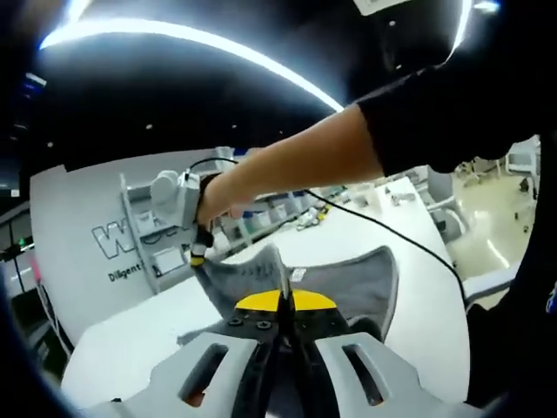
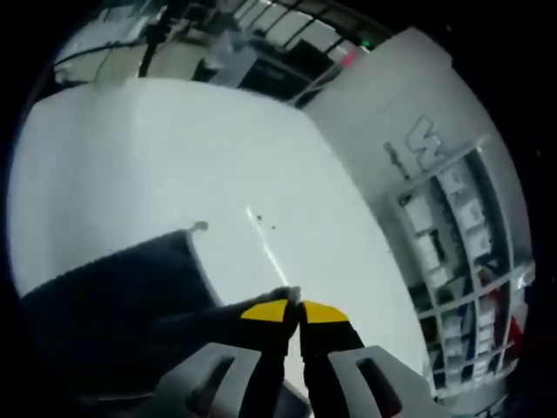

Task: Open the folded towel by lifting each exposed corner and separating the folded layers until the towel lies flat within the target outline without major curled edges

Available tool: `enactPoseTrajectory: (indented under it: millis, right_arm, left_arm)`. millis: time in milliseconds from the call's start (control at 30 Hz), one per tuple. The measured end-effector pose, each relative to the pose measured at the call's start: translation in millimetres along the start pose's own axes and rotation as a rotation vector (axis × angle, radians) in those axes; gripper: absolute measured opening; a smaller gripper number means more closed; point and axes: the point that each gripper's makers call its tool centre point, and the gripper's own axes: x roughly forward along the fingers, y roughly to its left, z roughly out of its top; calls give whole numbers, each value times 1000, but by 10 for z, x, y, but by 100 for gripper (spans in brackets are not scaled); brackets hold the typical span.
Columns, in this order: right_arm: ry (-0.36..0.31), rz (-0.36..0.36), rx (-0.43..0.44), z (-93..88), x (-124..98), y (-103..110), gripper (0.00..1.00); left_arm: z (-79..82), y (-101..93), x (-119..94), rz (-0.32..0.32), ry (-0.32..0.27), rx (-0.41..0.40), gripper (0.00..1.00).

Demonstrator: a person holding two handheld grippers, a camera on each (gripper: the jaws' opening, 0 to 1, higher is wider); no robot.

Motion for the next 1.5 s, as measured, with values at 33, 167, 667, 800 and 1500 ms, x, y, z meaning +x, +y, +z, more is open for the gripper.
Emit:
enactPoseTrajectory:
  millis: [33, 167, 667, 800, 1500]
  right_arm:
    - [-2, -1, -3, 30, 2, 0, 0]
    - [7, -3, -33, 107, 35, 28, 0]
    - [2, 9, -69, 514, 314, -53, 0]
    - [-4, 10, -73, 634, 368, -38, 0]
    - [-10, 16, -73, 1098, 531, 228, 0]
  left_arm:
    - [-10, -26, 1, 2, -2, -3, 1]
    - [-7, -104, 34, 21, -34, 84, 1]
    - [-109, 388, -267, 55, 7, 103, 2]
    - [-135, 495, -344, 85, 17, 96, 2]
    - [-269, 834, -626, 140, 94, 66, 2]
